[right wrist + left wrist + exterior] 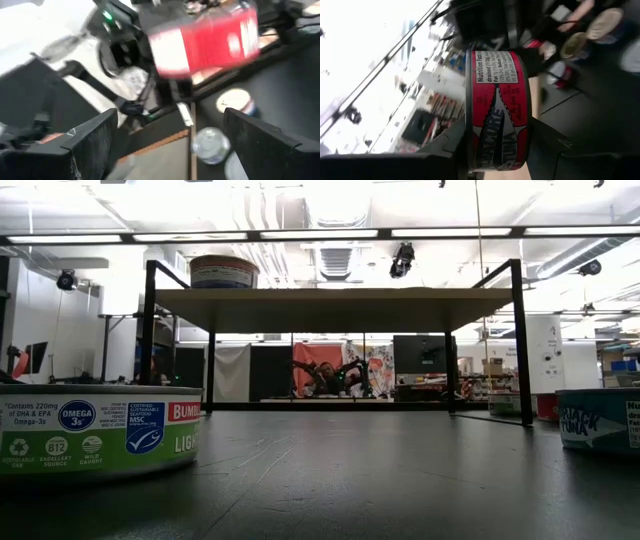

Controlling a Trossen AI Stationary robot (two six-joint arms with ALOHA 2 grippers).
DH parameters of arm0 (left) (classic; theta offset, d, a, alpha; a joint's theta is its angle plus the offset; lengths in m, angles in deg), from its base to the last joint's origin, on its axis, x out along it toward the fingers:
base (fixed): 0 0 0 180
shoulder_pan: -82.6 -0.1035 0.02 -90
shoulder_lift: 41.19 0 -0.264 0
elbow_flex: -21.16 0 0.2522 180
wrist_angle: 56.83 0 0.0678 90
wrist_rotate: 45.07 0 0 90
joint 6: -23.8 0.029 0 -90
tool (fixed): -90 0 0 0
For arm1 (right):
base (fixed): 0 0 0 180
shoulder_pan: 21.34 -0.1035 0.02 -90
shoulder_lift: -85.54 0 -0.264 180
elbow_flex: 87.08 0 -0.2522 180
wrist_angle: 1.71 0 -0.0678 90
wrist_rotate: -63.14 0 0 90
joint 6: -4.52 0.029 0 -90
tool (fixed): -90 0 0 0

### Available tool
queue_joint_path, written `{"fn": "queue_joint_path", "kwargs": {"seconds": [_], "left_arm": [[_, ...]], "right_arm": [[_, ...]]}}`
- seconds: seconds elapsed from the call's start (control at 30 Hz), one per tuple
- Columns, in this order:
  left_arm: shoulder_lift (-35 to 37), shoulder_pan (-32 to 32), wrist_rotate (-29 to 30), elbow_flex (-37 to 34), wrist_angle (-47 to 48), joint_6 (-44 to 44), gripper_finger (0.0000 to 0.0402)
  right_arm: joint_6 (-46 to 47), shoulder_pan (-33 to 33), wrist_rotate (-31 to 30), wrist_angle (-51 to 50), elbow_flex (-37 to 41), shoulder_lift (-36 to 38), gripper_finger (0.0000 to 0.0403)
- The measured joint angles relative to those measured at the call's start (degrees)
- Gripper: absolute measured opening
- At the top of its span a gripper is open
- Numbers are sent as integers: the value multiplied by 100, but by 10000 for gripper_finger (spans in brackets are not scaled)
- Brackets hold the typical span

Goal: Stack canned seafood by type on shelf
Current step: Put the red tuna can on the shelf

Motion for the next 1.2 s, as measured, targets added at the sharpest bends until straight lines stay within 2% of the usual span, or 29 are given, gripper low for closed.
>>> {"fn": "queue_joint_path", "kwargs": {"seconds": [0.07,0.2,0.3,0.37,0.47,0.6,0.7,0.83,0.97,1.2], "left_arm": [[87,-1,-4,-70,54,-132,123],[289,1,-138,-442,98,-283,123],[523,-1,-734,-824,21,-593,123],[631,-1,-1259,-1072,-20,-783,123],[742,3,-1699,-1419,-492,-873,123],[732,-1,-1705,-1748,-930,-793,123],[662,-1,-1719,-1830,-954,-783,123],[545,-1,-1734,-1798,-1013,-779,123],[441,-27,-2179,-1607,-1057,-736,123],[291,-128,-1980,-1434,-1136,-577,123]], "right_arm": [[-236,-19,-103,-82,1,7,353],[-1293,-143,-192,-83,4,47,354],[-2184,-274,-264,-265,4,48,351],[-2911,-405,-532,-455,4,42,348],[-4101,-700,-1587,-686,4,-48,341],[-6043,-1130,-3101,-620,9,-264,331],[-7181,-1276,-3438,-383,9,-367,324],[-7461,-1292,-3384,-167,9,-454,314],[-7291,-1263,-3332,-149,9,-455,303],[-7426,-1263,-3121,-161,-138,-459,289]]}}
